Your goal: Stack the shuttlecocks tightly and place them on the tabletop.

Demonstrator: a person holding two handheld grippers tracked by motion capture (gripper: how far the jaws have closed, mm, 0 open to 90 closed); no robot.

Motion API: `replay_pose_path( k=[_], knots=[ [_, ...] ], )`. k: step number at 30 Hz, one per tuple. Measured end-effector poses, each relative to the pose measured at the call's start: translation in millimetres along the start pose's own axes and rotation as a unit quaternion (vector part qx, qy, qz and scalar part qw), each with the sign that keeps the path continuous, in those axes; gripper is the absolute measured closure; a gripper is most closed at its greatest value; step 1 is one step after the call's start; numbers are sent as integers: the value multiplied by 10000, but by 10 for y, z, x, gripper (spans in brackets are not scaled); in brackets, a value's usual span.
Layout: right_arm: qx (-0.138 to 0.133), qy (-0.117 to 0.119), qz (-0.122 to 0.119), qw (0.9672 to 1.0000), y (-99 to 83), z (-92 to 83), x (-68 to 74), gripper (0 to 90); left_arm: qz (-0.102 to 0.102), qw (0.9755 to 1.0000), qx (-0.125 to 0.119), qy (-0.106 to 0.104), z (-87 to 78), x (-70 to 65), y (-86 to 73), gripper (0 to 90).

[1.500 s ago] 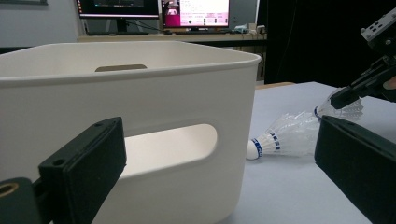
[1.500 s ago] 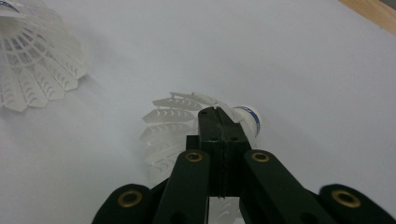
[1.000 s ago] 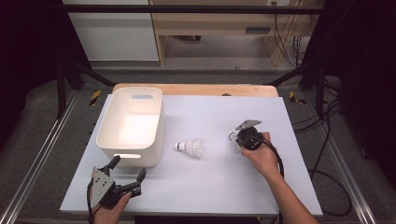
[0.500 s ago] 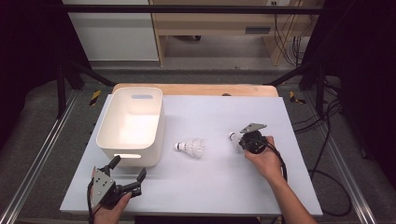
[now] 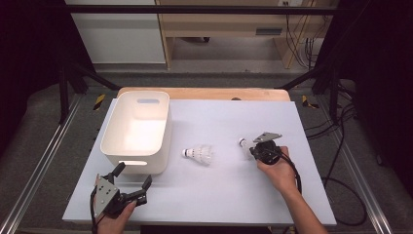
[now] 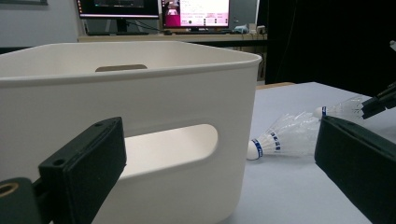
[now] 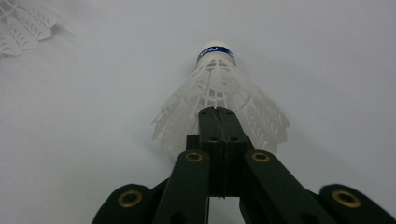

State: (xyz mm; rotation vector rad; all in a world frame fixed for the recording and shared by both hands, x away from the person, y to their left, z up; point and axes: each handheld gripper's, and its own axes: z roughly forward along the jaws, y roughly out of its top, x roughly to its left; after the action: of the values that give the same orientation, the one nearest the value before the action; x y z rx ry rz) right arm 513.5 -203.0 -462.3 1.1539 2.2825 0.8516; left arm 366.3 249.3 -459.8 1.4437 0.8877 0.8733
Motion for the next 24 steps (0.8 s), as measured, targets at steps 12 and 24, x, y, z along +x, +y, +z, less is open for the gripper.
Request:
replay_pose_path(
  k=[12, 24],
  knots=[
    [-167, 104, 201, 9996, -134, -143, 83, 873, 3, 10000, 2, 2, -2, -1, 1, 23],
    [-339, 191, 450, 9982, -119, -134, 233, 632, -5, 10000, -13, 19, -3, 1, 2, 21]
  ],
)
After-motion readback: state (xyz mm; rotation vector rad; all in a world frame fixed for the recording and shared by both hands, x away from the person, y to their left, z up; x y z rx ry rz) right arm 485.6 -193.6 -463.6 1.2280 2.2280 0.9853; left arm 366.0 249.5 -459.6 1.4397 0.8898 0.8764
